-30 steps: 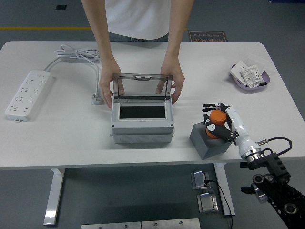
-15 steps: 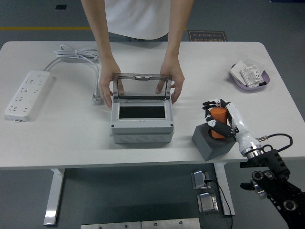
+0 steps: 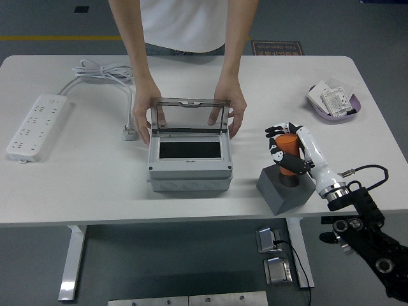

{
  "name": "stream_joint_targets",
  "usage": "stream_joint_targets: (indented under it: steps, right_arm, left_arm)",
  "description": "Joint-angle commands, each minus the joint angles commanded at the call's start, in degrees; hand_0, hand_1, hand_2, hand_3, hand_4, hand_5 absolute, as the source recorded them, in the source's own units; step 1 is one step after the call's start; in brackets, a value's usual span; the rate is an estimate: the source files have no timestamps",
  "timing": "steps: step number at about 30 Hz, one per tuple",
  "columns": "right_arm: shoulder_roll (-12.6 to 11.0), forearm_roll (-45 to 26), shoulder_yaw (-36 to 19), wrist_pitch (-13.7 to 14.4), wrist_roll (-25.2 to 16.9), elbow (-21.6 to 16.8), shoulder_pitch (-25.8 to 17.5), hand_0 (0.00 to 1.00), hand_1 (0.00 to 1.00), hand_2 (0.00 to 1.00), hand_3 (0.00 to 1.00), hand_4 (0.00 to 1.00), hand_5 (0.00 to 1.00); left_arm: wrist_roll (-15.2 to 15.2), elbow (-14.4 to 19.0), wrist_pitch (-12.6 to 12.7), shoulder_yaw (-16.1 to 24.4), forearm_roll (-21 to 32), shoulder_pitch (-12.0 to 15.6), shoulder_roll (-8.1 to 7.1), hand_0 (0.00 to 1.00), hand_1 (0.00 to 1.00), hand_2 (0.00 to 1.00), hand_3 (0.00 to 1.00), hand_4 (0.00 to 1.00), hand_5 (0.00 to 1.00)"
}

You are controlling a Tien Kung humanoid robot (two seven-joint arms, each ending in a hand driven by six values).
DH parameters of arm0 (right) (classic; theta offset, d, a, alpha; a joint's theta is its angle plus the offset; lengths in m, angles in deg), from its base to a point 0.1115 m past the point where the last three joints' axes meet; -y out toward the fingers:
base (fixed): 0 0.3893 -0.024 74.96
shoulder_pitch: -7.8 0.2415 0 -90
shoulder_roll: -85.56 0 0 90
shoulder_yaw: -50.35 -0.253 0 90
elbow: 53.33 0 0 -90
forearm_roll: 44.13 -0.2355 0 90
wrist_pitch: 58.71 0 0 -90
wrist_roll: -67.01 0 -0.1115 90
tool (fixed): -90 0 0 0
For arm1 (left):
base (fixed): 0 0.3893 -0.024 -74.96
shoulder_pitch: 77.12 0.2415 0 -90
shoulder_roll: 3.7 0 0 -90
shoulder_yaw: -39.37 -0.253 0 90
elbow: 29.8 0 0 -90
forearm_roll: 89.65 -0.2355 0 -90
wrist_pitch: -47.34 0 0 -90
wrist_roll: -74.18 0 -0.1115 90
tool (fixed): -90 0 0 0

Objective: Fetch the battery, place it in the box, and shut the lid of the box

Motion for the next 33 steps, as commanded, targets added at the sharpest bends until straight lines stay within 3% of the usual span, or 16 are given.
stream_joint_targets:
  steps: [5,6,15,33]
  right_arm:
    - [-0.2,6.2,3.2,-1.3,4.7,-1.6,5.3,0.163,0.294,0.548,0.587,0.002,0.002]
    - [-0.1,7.2,3.8,-1.5,5.3,-1.7,6.3,0.124,0.269,0.550,0.586,0.002,0.002]
    - [2.3,13.3,10.0,-3.7,9.2,-0.7,15.4,0.089,0.239,0.554,0.581,0.002,0.002]
    - [9.0,14.0,26.5,-5.1,11.1,9.8,28.9,0.093,0.234,0.557,0.568,0.002,0.002]
  left_arm:
    - [0.0,-0.1,0.0,-2.3,2.5,0.0,-0.10,0.638,0.705,0.658,0.643,0.724,0.174]
    - [0.1,-0.1,0.0,-2.8,3.0,0.0,-0.12,0.638,0.705,0.661,0.644,0.730,0.180]
    - [0.1,-0.2,0.0,-6.0,6.4,-0.1,-0.58,0.639,0.705,0.660,0.645,0.732,0.183]
    - [0.2,-0.1,0.0,-8.6,8.5,-1.3,-1.45,0.639,0.706,0.664,0.645,0.735,0.190]
